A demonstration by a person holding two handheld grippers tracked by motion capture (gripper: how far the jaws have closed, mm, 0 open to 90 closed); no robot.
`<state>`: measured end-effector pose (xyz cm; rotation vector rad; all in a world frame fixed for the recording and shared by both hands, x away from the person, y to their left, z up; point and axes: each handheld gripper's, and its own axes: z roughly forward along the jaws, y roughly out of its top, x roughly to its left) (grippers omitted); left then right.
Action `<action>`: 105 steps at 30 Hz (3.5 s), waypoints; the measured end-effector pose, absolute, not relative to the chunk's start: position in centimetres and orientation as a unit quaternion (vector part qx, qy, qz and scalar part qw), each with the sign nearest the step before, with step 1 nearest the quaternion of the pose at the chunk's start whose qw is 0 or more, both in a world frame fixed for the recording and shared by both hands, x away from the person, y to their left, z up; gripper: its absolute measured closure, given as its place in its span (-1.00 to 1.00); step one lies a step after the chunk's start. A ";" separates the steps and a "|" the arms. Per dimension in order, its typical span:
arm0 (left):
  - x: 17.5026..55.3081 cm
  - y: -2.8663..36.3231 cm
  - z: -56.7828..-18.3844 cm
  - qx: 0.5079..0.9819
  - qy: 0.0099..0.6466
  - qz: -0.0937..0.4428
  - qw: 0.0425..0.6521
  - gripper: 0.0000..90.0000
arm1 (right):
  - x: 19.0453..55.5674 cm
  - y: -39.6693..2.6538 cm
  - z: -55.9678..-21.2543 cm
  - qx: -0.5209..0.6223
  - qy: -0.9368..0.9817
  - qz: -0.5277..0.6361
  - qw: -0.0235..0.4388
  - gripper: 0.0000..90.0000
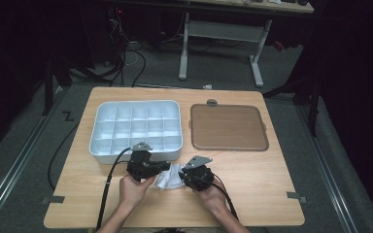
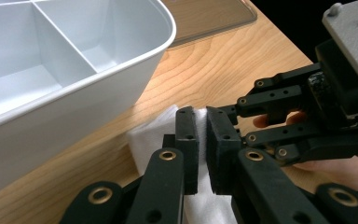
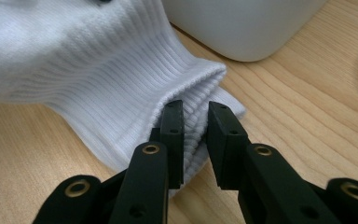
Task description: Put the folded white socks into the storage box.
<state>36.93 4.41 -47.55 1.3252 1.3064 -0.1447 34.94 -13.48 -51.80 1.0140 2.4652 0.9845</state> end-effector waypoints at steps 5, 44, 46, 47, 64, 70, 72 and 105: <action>37.0 3.6 -47.1 0.573 0.555 -0.064 0.599 0.88 | 35.0 -12.9 -51.8 0.340 0.864 0.341 0.146 0.72; 38.2 0.9 -50.1 0.607 0.554 -0.022 0.569 0.88 | 32.5 -13.6 -52.3 0.329 0.864 0.353 0.143 0.50; 38.2 1.2 -50.2 0.605 0.558 -0.021 0.568 0.88 | 32.6 -13.6 -52.4 0.328 0.863 0.356 0.141 0.51; 38.2 1.4 -50.2 0.604 0.559 -0.019 0.568 0.88 | 32.8 -13.6 -52.5 0.328 0.864 0.357 0.139 0.51; 38.4 0.8 -51.4 0.643 0.533 0.052 0.548 0.87 | 34.2 -13.2 -52.8 0.326 0.864 0.361 0.129 0.56; 37.7 1.0 -50.9 0.632 0.527 0.046 0.566 0.57 | 34.1 -13.5 -52.5 0.335 0.862 0.357 0.130 0.49; 37.5 1.0 -50.6 0.631 0.525 0.050 0.569 0.44 | 34.0 -13.6 -52.3 0.336 0.860 0.360 0.131 0.49; 35.4 4.7 -48.9 0.613 0.529 0.052 0.585 0.03 | 32.6 -14.4 -47.0 0.316 0.838 0.415 0.158 0.80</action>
